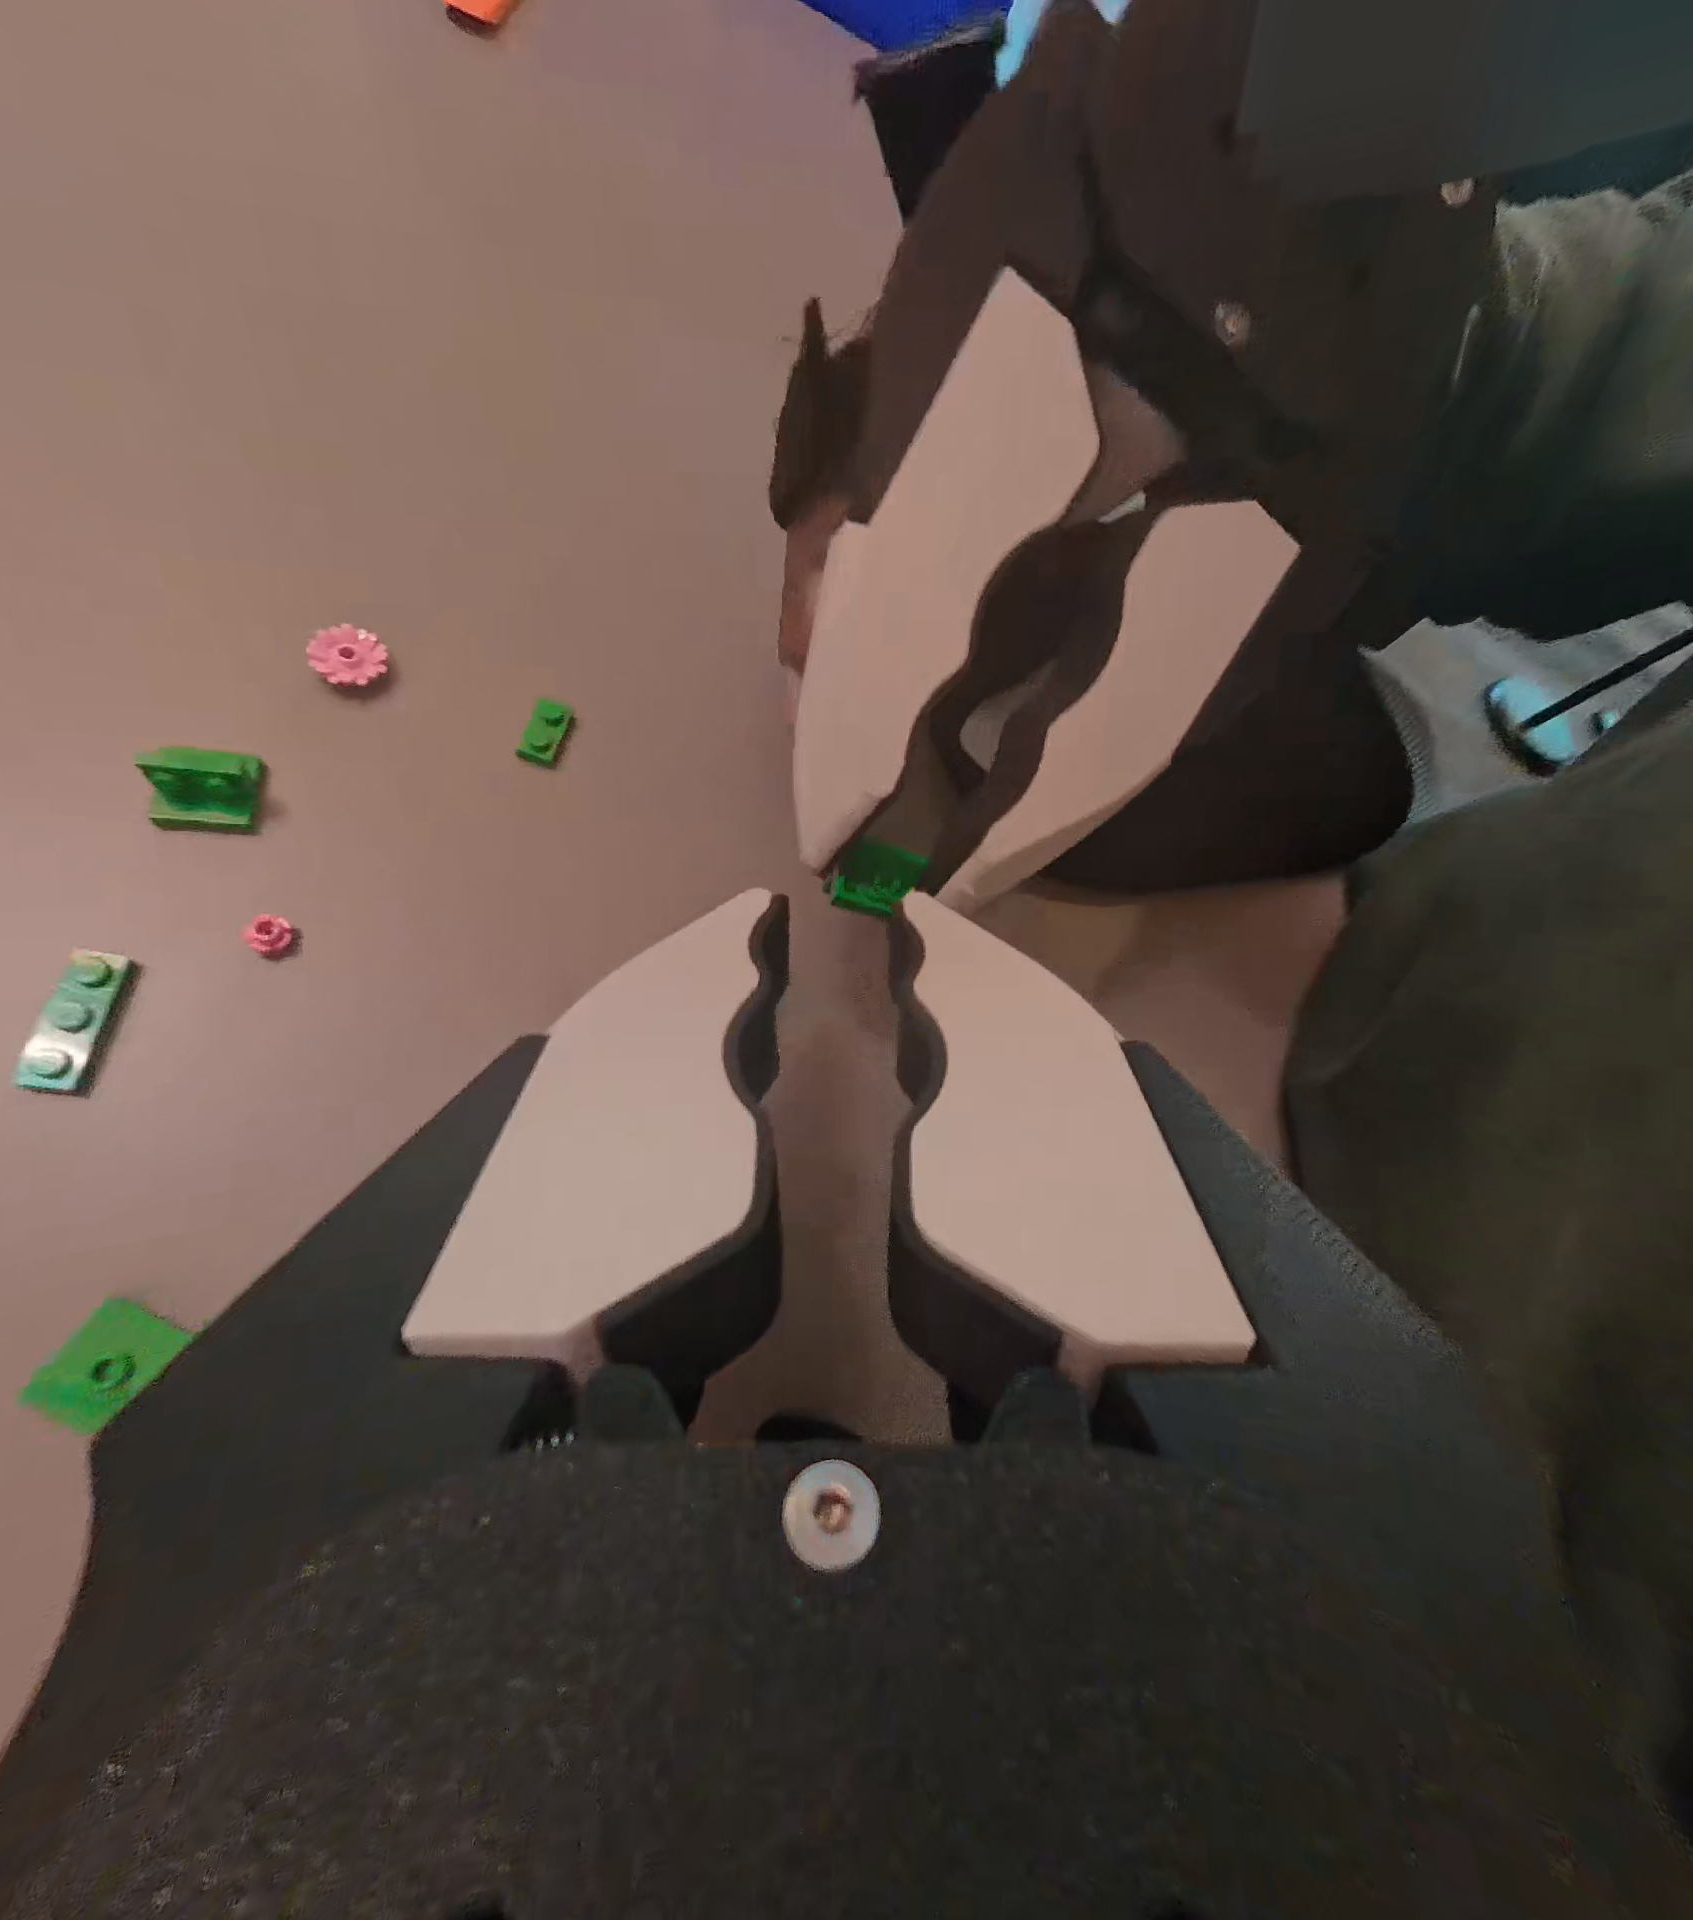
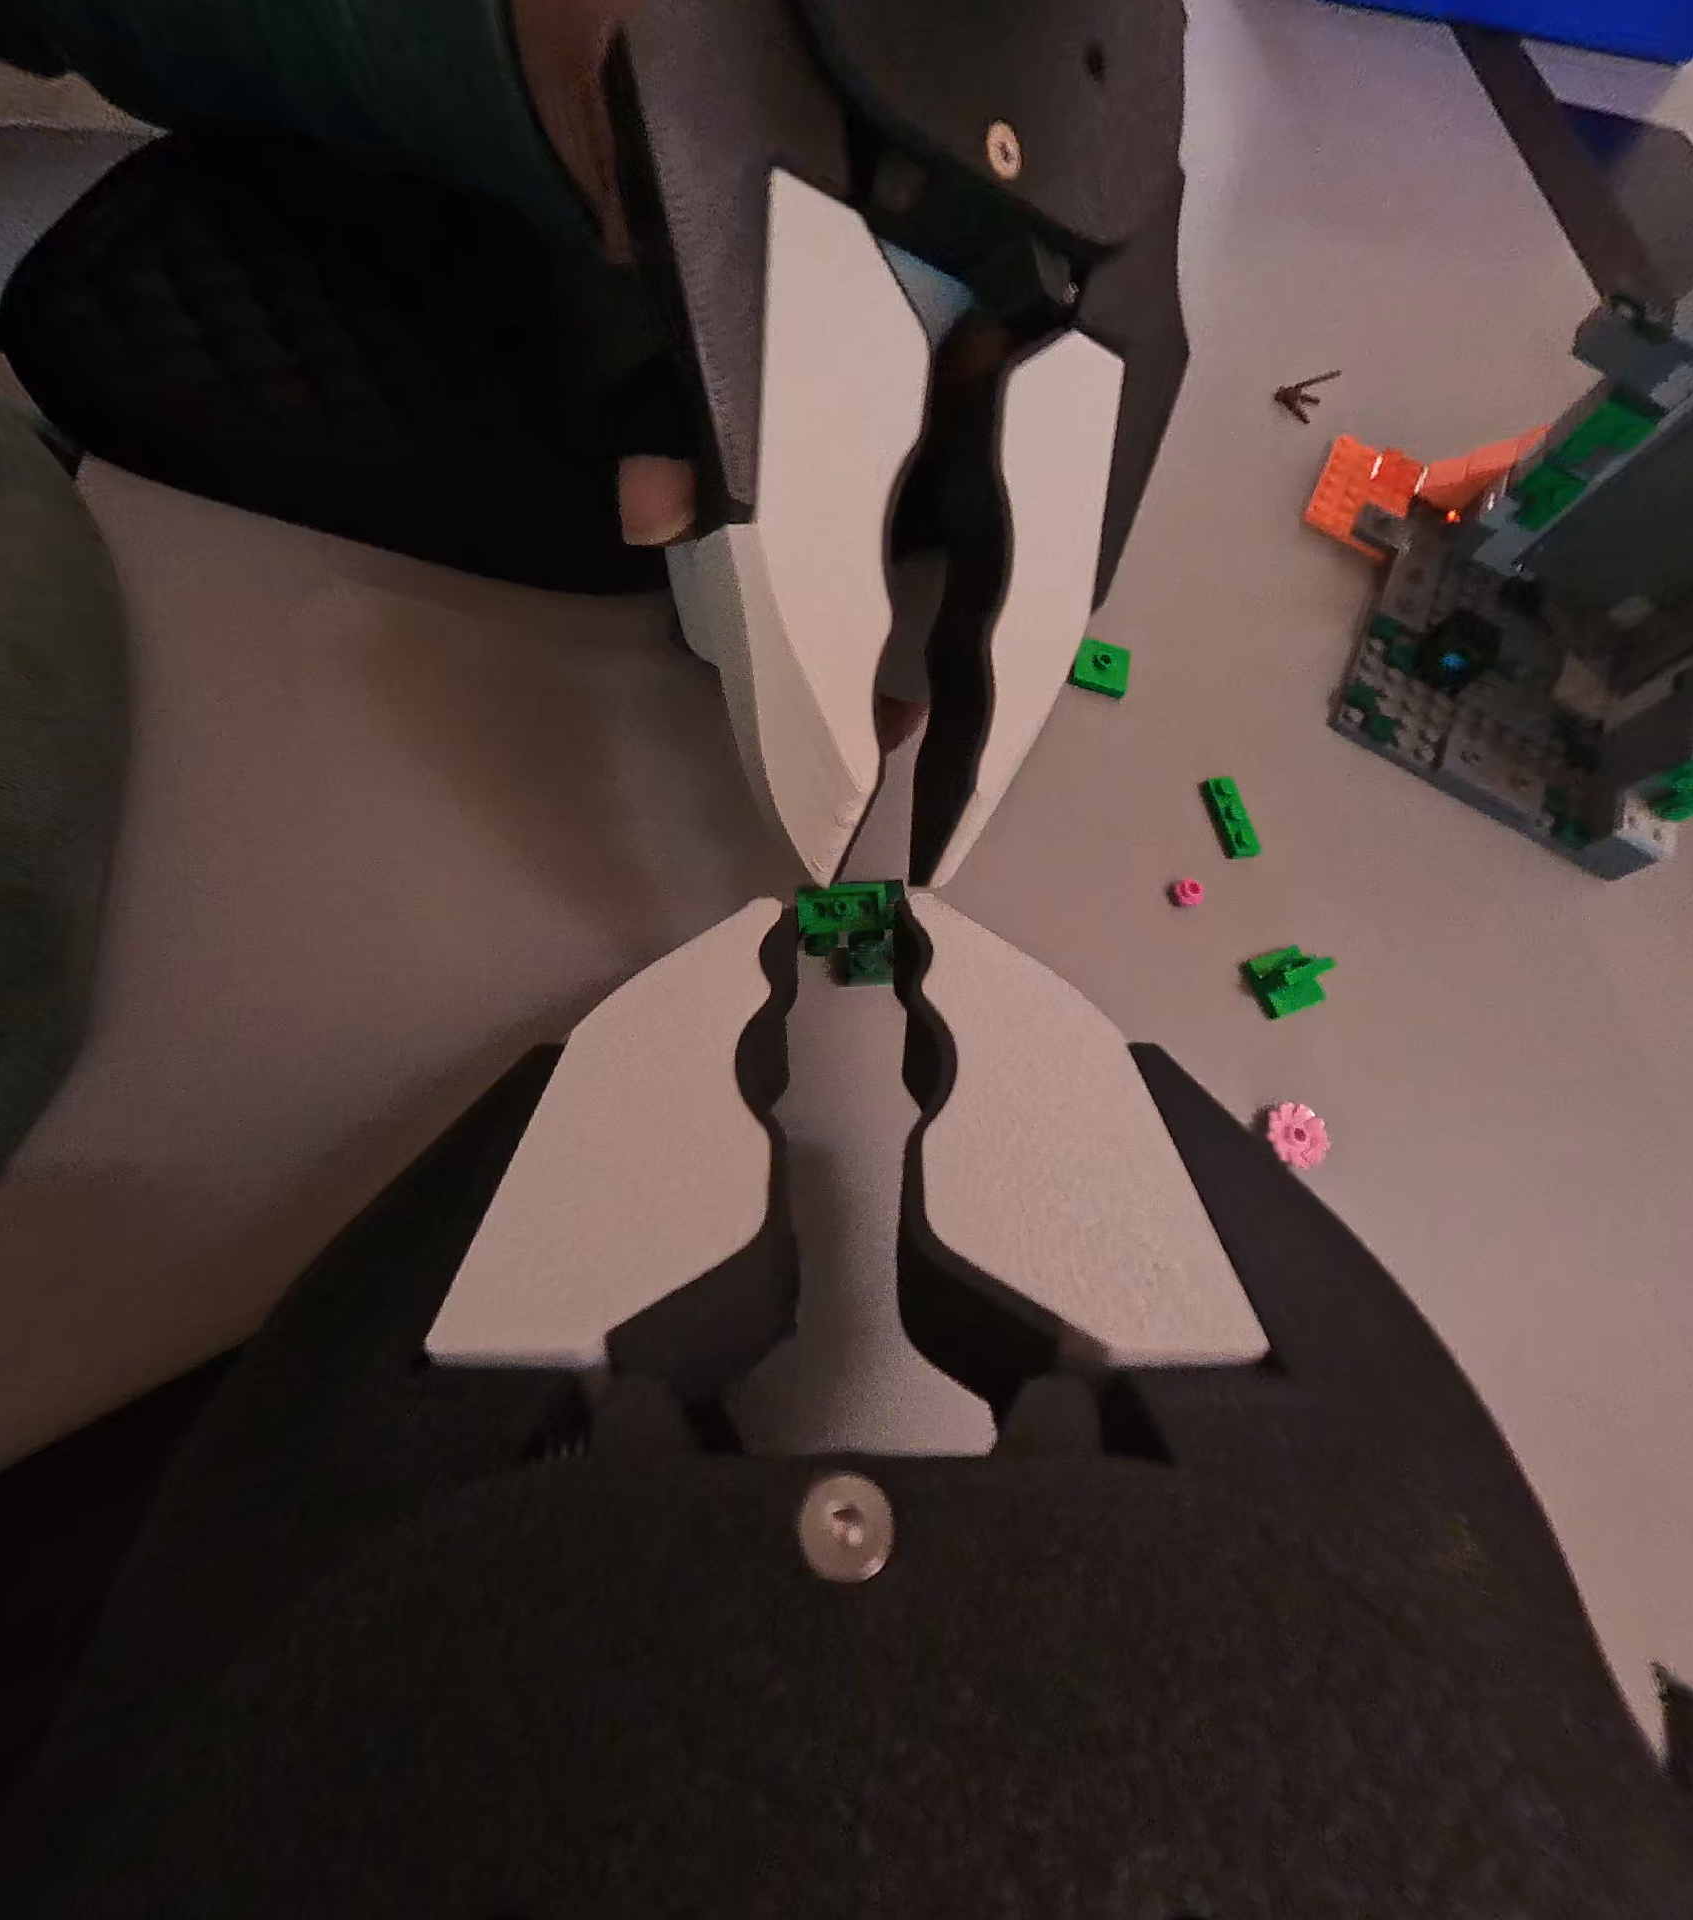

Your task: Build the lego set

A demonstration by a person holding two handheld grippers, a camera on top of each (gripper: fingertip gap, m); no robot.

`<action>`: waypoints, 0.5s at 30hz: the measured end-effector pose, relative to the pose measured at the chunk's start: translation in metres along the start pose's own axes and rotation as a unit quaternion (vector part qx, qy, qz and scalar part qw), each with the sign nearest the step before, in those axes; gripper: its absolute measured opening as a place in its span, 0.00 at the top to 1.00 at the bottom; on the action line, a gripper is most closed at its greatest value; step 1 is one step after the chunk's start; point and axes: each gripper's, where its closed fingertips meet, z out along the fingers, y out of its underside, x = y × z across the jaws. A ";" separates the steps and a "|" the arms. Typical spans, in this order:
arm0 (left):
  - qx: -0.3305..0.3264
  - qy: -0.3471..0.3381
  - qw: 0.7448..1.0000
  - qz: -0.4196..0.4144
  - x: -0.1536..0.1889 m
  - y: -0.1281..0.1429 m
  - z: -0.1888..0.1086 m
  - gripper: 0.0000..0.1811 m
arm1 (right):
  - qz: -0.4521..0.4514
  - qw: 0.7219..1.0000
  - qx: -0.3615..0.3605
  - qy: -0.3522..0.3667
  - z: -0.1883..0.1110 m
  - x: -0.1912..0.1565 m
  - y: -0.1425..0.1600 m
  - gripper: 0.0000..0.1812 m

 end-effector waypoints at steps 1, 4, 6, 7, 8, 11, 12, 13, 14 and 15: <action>0.002 0.010 1.000 -0.008 0.002 0.000 0.000 0.90 | -0.010 1.000 -0.005 0.003 0.001 -0.001 0.000 0.90; 0.007 0.021 1.000 -0.021 0.003 0.000 0.000 0.91 | -0.024 1.000 0.005 0.002 -0.001 -0.005 -0.007 0.91; 0.007 0.022 1.000 -0.015 0.004 0.001 0.001 0.91 | -0.030 0.999 0.008 0.004 -0.002 -0.006 -0.009 0.91; 0.008 0.023 1.000 -0.013 0.004 0.000 0.000 0.91 | -0.031 0.999 0.010 0.005 -0.002 -0.007 -0.009 0.91; 0.007 0.022 1.000 -0.010 0.005 0.000 0.000 0.91 | -0.030 0.999 0.012 0.005 -0.003 -0.007 -0.010 0.91; 0.009 0.024 1.000 -0.007 0.005 -0.001 0.001 0.91 | -0.030 0.999 0.017 0.007 -0.004 -0.007 -0.010 0.91; 0.009 0.025 1.000 -0.008 0.005 -0.001 0.001 0.91 | -0.031 0.999 0.016 0.008 -0.004 -0.006 -0.010 0.91; 0.010 0.025 1.000 -0.010 0.004 -0.001 0.000 0.91 | -0.032 0.999 0.016 0.009 -0.004 -0.006 -0.010 0.91; 0.010 0.025 1.000 -0.011 0.004 -0.001 0.000 0.91 | -0.034 0.999 0.014 0.010 -0.004 -0.006 -0.009 0.91; 0.009 0.025 1.000 -0.011 0.004 0.000 0.000 0.91 | -0.036 0.999 0.013 0.010 -0.003 -0.006 -0.009 0.91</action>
